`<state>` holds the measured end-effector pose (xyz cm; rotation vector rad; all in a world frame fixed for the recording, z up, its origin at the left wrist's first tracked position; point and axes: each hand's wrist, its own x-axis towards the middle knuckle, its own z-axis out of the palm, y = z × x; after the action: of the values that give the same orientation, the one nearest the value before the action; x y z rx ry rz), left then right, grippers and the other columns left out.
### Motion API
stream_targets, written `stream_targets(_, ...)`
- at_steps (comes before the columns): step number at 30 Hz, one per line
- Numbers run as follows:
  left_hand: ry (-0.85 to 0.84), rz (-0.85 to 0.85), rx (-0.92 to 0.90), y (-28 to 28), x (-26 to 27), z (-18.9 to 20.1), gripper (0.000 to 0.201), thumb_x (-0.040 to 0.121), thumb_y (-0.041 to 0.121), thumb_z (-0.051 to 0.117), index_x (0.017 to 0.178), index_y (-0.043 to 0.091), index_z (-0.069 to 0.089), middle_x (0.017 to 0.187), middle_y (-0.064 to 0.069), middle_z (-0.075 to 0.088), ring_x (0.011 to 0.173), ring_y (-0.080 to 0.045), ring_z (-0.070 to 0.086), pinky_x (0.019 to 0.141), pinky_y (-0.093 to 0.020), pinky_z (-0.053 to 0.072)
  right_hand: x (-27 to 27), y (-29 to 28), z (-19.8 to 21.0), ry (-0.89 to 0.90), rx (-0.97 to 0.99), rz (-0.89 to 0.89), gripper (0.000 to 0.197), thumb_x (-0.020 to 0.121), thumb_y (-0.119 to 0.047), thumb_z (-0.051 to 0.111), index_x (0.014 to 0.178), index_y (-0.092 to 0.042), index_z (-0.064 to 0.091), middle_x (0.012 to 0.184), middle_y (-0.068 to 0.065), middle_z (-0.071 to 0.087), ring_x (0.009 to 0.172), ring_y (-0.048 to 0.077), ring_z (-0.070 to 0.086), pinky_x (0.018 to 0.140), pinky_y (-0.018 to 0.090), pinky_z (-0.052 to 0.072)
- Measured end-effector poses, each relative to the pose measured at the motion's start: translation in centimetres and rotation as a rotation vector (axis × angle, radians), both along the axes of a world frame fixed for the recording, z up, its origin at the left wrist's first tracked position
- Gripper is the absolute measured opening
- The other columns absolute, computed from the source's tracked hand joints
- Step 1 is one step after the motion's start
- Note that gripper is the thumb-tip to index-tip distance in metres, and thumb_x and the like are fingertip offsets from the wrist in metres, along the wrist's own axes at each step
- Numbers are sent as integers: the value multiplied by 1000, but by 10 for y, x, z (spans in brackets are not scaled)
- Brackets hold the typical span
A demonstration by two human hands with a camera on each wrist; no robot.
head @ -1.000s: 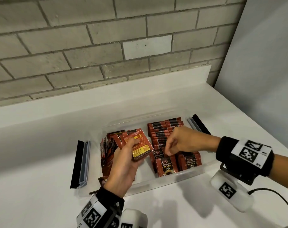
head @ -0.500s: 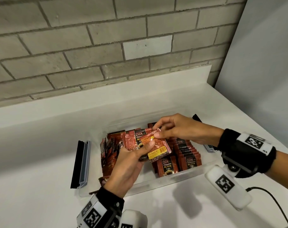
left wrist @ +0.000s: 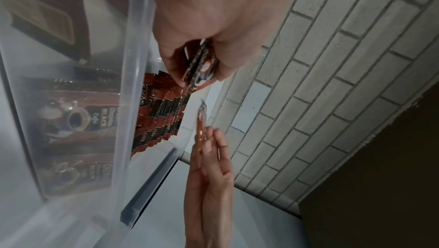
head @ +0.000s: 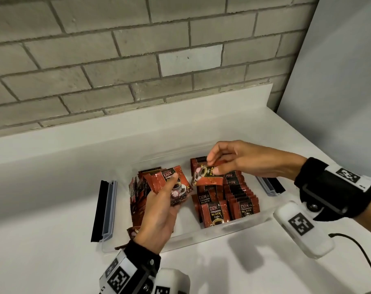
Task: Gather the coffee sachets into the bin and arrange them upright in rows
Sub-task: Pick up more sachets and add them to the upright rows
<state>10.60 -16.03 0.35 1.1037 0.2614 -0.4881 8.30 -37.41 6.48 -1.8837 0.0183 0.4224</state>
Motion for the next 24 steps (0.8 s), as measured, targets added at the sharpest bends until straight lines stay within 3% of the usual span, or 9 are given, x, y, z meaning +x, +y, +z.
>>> stream_targets(3, 3, 29, 17, 0, 1, -1, 6, 88, 13, 65, 90, 7, 66, 69, -4, 70, 66, -14, 68, 55, -25, 54, 3, 2, -3, -21, -127, 65, 40, 82, -4, 72, 112, -20, 50, 117, 3, 58, 103, 18, 65, 76, 23, 53)
stream_targets(6, 12, 31, 25, 2, 2, -3, 4, 88, 10, 60, 84, 8, 62, 72, -6, 65, 74, -17, 61, 60, -26, 50, 6, 5, -5, -47, -247, 149, 27, 80, -10, 75, 96, -21, 57, 102, 1, 70, 93, 15, 70, 76, 22, 53)
stream_targets(10, 16, 36, 13, 4, 3, -4, 9, 86, 8, 56, 95, 6, 59, 84, -10, 63, 81, -18, 61, 64, -26, 48, 8, 11, -6, -81, -385, 307, 11, 81, -17, 75, 87, -24, 68, 91, -4, 72, 81, 3, 67, 82, 25, 51)
stream_targets(13, 14, 47, 17, 3, 3, -5, 28, 85, 8, 62, 111, -2, 60, 90, -13, 67, 86, -21, 64, 68, -28, 51, 6, 19, -16, -49, -472, 437, 13, 83, -18, 74, 95, -16, 70, 89, -6, 71, 79, -1, 64, 82, 18, 48)
stream_targets(16, 11, 48, 38, 3, 2, -4, 38, 84, 8, 66, 119, -5, 58, 100, -16, 71, 88, -20, 68, 72, -30, 52, 1, 29, -30, -58, -566, 522, 20, 83, -18, 73, 102, -14, 71, 81, -18, 62, 74, -6, 60, 77, 8, 43)
stream_targets(20, -5, 27, 56, 3, 0, -1, 43, 81, 6, 70, 119, -7, 58, 100, -16, 72, 82, -16, 70, 62, -27, 53, -3, 34, -39, -79, -612, 513, 30, 81, -22, 75, 109, -13, 67, 89, -8, 63, 77, 3, 59, 68, 10, 43)
stream_targets(24, 5, 8, 87, 3, -1, 2, 60, 75, 8, 77, 126, -10, 50, 106, -17, 71, 90, -18, 70, 58, -23, 55, 4, 18, -20, -93, -558, 300, 34, 80, -28, 75, 111, -17, 63, 96, -5, 66, 85, 5, 64, 73, 13, 48)
